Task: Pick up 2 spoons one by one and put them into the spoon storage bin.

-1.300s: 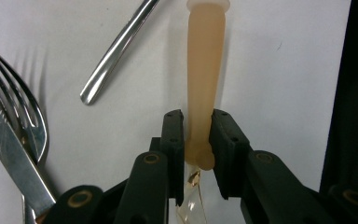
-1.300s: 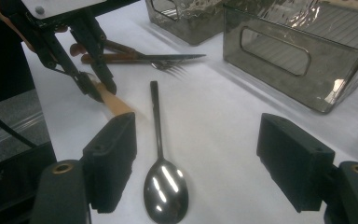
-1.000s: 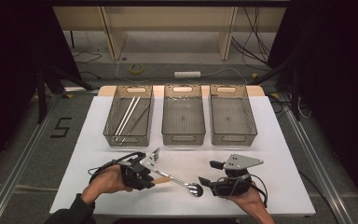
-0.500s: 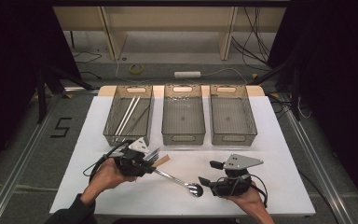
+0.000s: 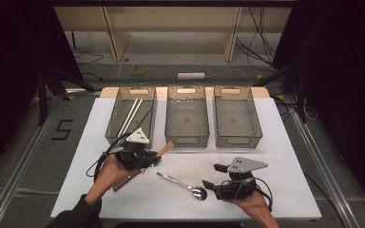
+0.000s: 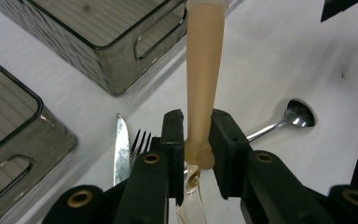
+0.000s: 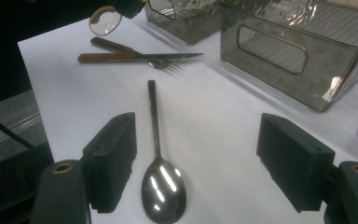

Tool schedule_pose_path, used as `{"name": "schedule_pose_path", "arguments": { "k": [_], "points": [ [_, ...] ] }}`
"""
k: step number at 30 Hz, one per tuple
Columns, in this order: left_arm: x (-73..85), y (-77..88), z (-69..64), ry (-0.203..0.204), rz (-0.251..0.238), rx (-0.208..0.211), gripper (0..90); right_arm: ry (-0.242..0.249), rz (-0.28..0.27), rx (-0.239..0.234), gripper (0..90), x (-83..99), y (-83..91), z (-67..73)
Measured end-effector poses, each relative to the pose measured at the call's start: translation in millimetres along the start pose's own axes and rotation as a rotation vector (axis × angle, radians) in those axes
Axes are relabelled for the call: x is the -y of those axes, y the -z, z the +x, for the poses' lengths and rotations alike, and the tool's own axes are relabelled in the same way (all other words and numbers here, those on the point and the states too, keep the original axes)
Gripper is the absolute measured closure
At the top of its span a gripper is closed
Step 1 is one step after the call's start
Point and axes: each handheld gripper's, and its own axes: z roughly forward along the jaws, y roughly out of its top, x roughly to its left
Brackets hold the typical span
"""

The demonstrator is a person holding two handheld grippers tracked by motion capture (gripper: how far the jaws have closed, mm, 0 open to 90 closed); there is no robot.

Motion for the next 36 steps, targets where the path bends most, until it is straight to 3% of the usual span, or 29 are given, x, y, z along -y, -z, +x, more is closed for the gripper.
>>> {"name": "schedule_pose_path", "arguments": {
  "k": [15,28,32,36],
  "points": [
    [-44.3,-6.1,13.5,0.017,-0.084,-0.036,75.5,-0.005,-0.001,0.001,29.5,0.4,0.5,0.6],
    [-71.1,-17.3,46.0,0.158,-0.173,-0.073,75.5,-0.006,-0.002,-0.003,29.5,0.7,0.6,0.5],
    [-80.5,-24.8,48.7,0.163,-0.173,-0.086,75.5,-0.006,-0.002,-0.003,29.5,0.4,0.8,0.8],
    [-89.6,-35.9,50.5,0.190,-0.191,-0.073,75.5,-0.007,-0.004,-0.003,29.5,0.4,1.1,0.7]
  ]
}}
